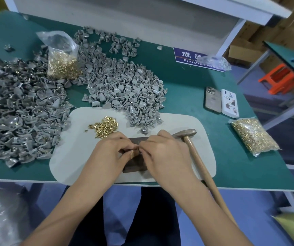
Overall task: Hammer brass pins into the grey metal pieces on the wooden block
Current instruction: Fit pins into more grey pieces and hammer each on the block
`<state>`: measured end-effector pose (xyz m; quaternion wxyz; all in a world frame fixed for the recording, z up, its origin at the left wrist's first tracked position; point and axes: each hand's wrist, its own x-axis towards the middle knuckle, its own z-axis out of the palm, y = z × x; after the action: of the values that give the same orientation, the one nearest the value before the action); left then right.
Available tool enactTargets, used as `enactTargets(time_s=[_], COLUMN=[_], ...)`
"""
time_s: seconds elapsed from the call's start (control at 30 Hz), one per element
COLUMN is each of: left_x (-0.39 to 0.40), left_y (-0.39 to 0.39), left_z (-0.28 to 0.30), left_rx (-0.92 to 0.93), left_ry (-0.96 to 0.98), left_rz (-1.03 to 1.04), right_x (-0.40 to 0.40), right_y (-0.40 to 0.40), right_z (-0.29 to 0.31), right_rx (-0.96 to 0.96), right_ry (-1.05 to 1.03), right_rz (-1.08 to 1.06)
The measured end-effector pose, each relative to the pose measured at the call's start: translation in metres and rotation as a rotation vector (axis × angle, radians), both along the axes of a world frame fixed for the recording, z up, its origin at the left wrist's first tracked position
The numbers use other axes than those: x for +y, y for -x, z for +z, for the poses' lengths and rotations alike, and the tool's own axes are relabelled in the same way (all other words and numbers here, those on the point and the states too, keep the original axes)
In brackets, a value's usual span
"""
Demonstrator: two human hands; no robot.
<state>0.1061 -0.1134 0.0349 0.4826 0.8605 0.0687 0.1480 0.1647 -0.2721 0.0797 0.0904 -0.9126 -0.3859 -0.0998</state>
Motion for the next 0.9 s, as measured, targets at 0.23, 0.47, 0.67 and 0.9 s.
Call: enactTargets(time_s=[0.23,0.47,0.67,0.9], left_x=[0.001,0.001,0.0,-0.001], left_y=[0.0,0.0,0.001,-0.001], left_z=[-0.001,-0.001,-0.001,0.002], left_rx=[-0.014,-0.01,-0.013,0.013], left_ry=[0.037,0.027,0.025,0.036], left_rz=[-0.015,-0.015,0.008,0.003], right_x=[-0.008,-0.009,-0.01,-0.031], right_y=[-0.009,-0.01,-0.02,-0.025], right_z=[-0.006,-0.011,-0.005,-0.01], right_rx=[0.308,0.324,0.411,0.53], right_ry=[-0.208,-0.192,-0.139,-0.607], right_rz=[-0.08,-0.118,-0.117,-0.172])
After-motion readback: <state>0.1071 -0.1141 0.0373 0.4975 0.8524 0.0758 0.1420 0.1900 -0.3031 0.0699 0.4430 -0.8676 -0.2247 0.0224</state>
